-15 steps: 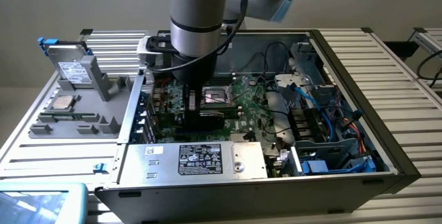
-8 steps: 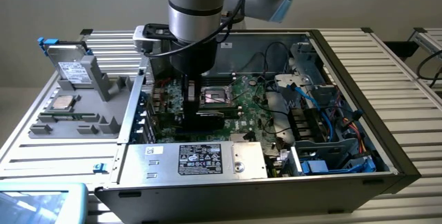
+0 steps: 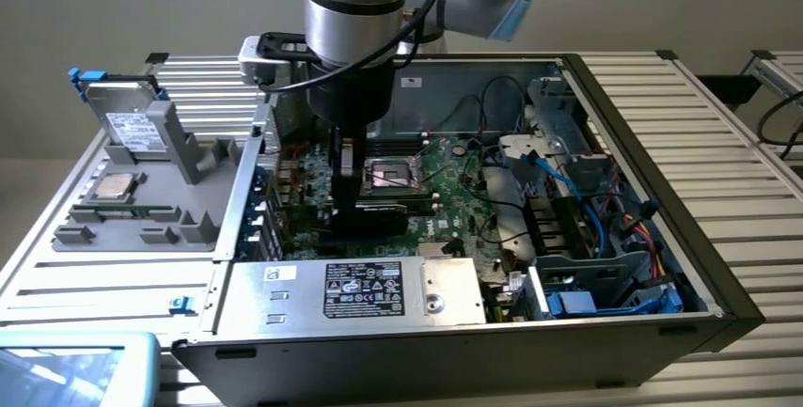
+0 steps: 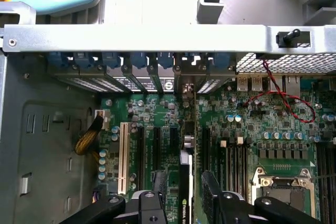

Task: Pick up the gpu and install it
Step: 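Insert the gpu into the slot, then press down on the gpu until it lock into place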

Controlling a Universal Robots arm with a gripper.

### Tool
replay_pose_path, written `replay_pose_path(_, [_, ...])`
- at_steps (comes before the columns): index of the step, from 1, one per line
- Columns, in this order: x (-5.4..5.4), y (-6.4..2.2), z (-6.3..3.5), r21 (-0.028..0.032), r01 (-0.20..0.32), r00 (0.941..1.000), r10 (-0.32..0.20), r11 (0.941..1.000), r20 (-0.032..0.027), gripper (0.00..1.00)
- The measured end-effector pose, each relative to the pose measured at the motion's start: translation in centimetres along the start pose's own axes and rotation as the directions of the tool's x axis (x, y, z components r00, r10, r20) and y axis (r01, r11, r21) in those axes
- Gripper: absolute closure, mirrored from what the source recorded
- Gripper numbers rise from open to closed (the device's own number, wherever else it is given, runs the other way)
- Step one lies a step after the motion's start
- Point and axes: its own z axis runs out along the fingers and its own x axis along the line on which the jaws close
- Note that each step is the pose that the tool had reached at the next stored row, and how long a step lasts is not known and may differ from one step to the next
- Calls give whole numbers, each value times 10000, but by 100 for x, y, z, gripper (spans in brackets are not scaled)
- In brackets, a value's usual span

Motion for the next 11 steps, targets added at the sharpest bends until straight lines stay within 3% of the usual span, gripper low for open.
replay_pose_path(11, [0,0,0,0,0,10000,0,10000,-1,60])
